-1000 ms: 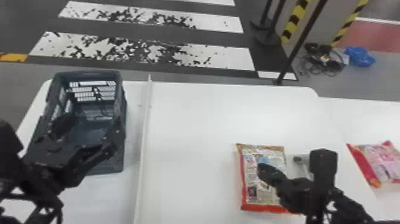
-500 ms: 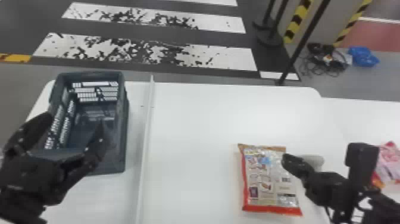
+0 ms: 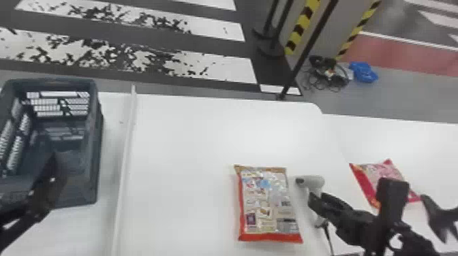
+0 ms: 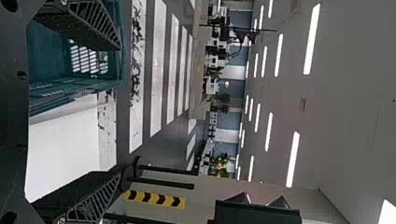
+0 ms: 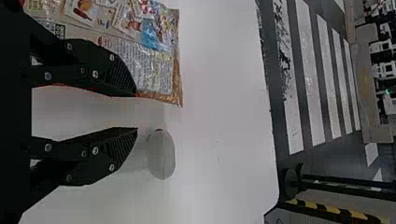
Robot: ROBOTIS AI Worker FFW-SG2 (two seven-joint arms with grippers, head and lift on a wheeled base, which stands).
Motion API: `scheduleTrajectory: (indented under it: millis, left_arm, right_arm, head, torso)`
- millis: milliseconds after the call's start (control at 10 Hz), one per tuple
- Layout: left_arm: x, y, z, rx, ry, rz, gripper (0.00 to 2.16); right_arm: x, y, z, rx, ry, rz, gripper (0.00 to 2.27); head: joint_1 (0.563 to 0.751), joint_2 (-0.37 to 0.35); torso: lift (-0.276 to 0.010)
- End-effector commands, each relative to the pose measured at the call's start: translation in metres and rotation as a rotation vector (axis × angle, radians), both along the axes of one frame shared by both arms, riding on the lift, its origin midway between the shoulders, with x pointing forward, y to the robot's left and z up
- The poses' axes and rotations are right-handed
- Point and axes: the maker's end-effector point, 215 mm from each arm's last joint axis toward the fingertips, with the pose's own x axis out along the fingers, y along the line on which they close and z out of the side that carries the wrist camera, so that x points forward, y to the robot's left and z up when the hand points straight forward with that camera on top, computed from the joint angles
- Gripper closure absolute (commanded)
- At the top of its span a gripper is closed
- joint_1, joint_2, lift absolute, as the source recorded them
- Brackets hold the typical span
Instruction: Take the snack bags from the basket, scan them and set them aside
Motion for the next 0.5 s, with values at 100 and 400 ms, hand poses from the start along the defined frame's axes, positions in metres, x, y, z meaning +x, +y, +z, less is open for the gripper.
scheduleTrajectory:
  millis: [100,400]
  left_arm:
    - [0.001,-0.004,0.002,-0.01,-0.004,-0.017,0.04]
    - [0.004,-0.018,-0.006,-0.028,0.003,-0.046,0.04]
  right_arm:
    - [-0.011,-0.031,-0.029,-0.033,0.044,-0.022,0.12]
    - [0.002,-0.038,-0.052,-0.054,0.056,-0.001,0.12]
  head:
    - [0.695,-0.332]
    - [0.695,-0.35]
  torso:
    - [-0.075]
    - [-0.075]
